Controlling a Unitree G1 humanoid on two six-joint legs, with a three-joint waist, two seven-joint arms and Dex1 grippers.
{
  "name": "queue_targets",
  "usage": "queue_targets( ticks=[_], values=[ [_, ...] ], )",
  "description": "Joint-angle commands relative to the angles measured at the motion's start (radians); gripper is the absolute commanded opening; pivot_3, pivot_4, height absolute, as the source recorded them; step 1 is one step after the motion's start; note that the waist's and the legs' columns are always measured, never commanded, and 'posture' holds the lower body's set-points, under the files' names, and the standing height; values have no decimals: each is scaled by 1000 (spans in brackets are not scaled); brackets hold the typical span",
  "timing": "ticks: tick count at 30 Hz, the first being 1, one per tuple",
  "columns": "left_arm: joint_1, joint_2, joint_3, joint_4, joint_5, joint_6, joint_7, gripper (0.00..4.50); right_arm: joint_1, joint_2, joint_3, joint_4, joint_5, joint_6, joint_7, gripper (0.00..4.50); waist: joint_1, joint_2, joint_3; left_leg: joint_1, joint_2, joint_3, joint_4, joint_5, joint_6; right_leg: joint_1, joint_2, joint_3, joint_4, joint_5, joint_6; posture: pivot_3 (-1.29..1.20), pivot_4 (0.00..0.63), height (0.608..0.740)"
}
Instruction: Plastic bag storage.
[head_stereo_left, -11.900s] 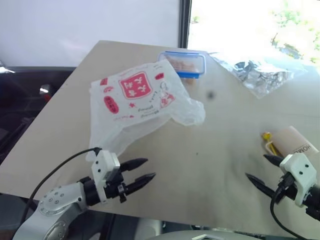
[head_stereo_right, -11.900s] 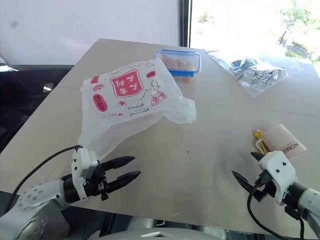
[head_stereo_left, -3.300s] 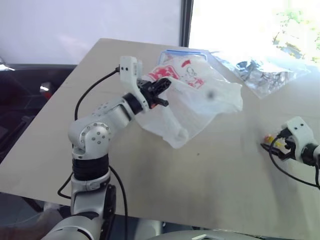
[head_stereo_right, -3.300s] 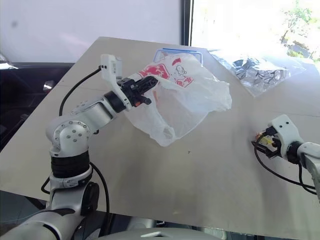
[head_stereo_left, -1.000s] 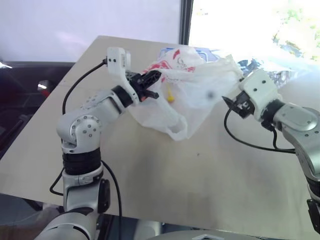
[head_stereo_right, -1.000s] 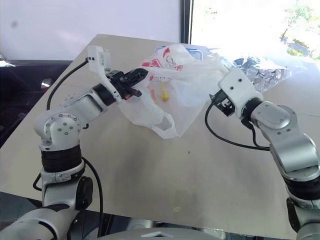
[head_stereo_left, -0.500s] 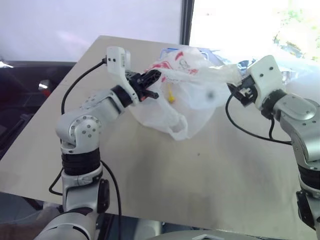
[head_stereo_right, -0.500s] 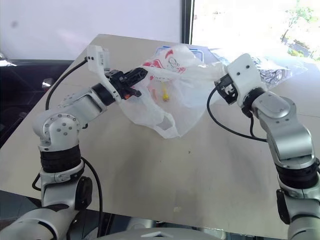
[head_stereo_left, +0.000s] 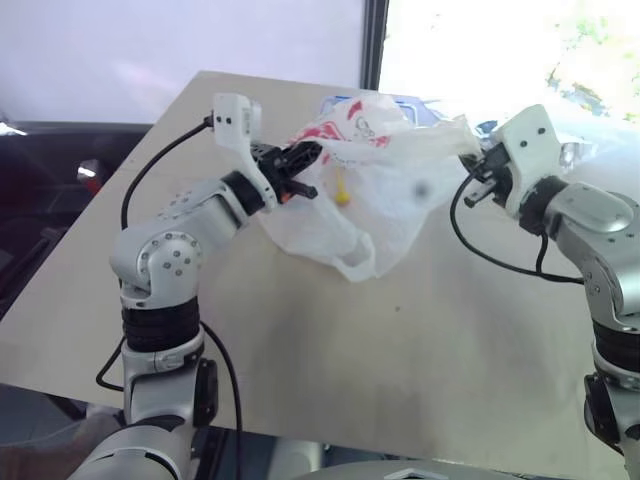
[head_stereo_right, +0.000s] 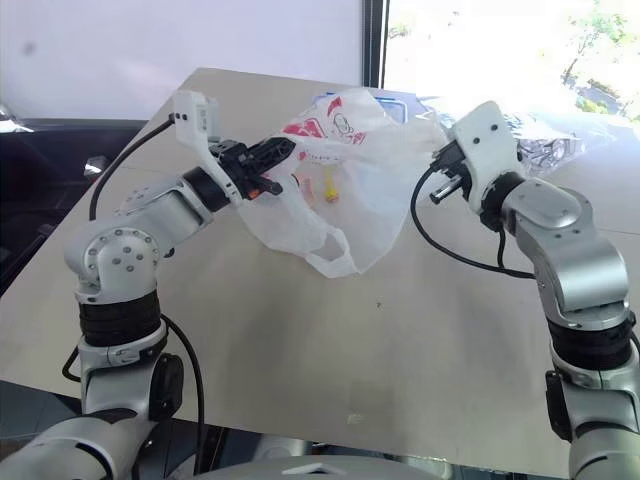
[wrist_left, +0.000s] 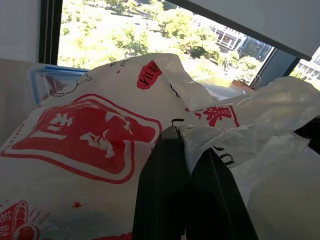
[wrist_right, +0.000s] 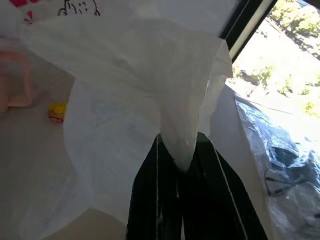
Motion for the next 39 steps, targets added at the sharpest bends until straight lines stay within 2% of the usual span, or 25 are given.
queue_targets(
  ticks=[1, 3, 7, 9, 12, 14, 17, 19, 21, 25, 28, 32, 36, 39],
  values=[
    [-5, 18, 40, -90, -166, 43, -110, 674, 6, -16, -45, -67, 38, 17, 19, 0, 0, 0, 0, 0, 0, 0, 0, 0, 0, 0, 0, 0, 0, 0, 0, 0, 150, 740],
    [7, 49, 53, -86, -216, 73, -147, 1580, 8, -16, -47, -75, 48, 25, 17, 0, -1, 0, 0, 0, 0, 0, 0, 0, 0, 0, 0, 0, 0, 0, 0, 0, 150, 740],
    [101, 180, 135, -112, -577, 213, -291, 3515, 22, -17, -46, -89, 61, 51, 6, 0, -14, 0, 0, 1, 1, 0, 0, 0, 0, 0, 0, 0, 1, 0, 0, 0, 150, 740],
    [162, 248, 161, -98, -688, 251, -311, 4440, 32, -20, -42, -96, 61, 55, 2, 0, -15, 1, 0, 1, 1, 0, 0, 0, 0, 0, 0, 0, 1, 0, 0, 0, 150, 740],
    [310, 382, 181, -127, -699, 312, -428, 4479, 52, -19, -41, -108, 63, 67, -10, 0, -13, 1, 0, 1, 1, 0, 0, 0, 0, 0, 0, 0, 1, 0, 0, 0, 150, 740],
    [412, 439, 200, -139, -718, 339, -471, 4479, 64, -16, -42, -122, 70, 80, -15, 0, -12, 1, 0, 1, 1, 0, 0, 0, 0, 0, 0, 0, 1, 0, 0, 0, 150, 740],
    [523, 483, 183, -171, -678, 330, -505, 4479, 75, -14, -41, -137, 74, 91, -22, 0, -2, 1, 1, 1, 1, -1, 0, 0, 0, 0, 0, 0, 0, -1, 0, 0, 150, 740],
    [577, 479, 147, -198, -636, 316, -483, 4479, 77, -11, -40, -145, 79, 100, -26, 0, 0, 2, 1, 1, 0, -1, 0, 0, 0, 0, 0, -1, 0, -1, 0, 0, 150, 740],
    [611, 447, 103, -234, -570, 277, -440, 4479, 79, -9, -38, -153, 85, 108, -30, 0, 0, 2, 0, 1, 0, 0, 0, 0, 0, 0, 0, 0, 0, -1, 0, 0, 150, 740],
    [588, 329, 41, -190, -692, 237, -226, 4479, 87, -15, -39, -171, 93, 122, -34, 0, 4, 2, 0, 1, 0, -1, 0, 0, 0, 0, 0, 0, 1, 0, 0, 0, 150, 740],
    [530, 231, -10, -175, -658, 182, -96, 4479, 91, -16, -45, -188, 99, 143, -39, 0, 11, 2, 0, 1, 0, -1, 0, 0, 0, 0, 0, 1, 1, 0, 0, 0, 150, 740],
    [467, 177, -46, -149, -676, 165, -24, 4479, 97, -20, -52, -209, 108, 170, -44, 0, 13, 2, 0, 0, 0, -1, 0, 0, 0, 0, 0, 1, 1, 0, 0, 0, 150, 740],
    [367, 78, -97, -70, -668, 138, 69, 4479, 100, -18, -50, -227, 113, 195, -55, 0, 16, 3, 0, 0, 0, -2, 1, 0, 0, 0, 0, 0, 1, 0, 0, 0, 150, 740],
    [302, -8, -94, -5, -759, 102, 149, 4479, 98, -17, -47, -237, 116, 207, -62, 0, 15, 3, 0, 0, -1, -1, 1, 0, 0, 0, 0, 1, 1, 0, 0, 0, 150, 740]
  ],
)
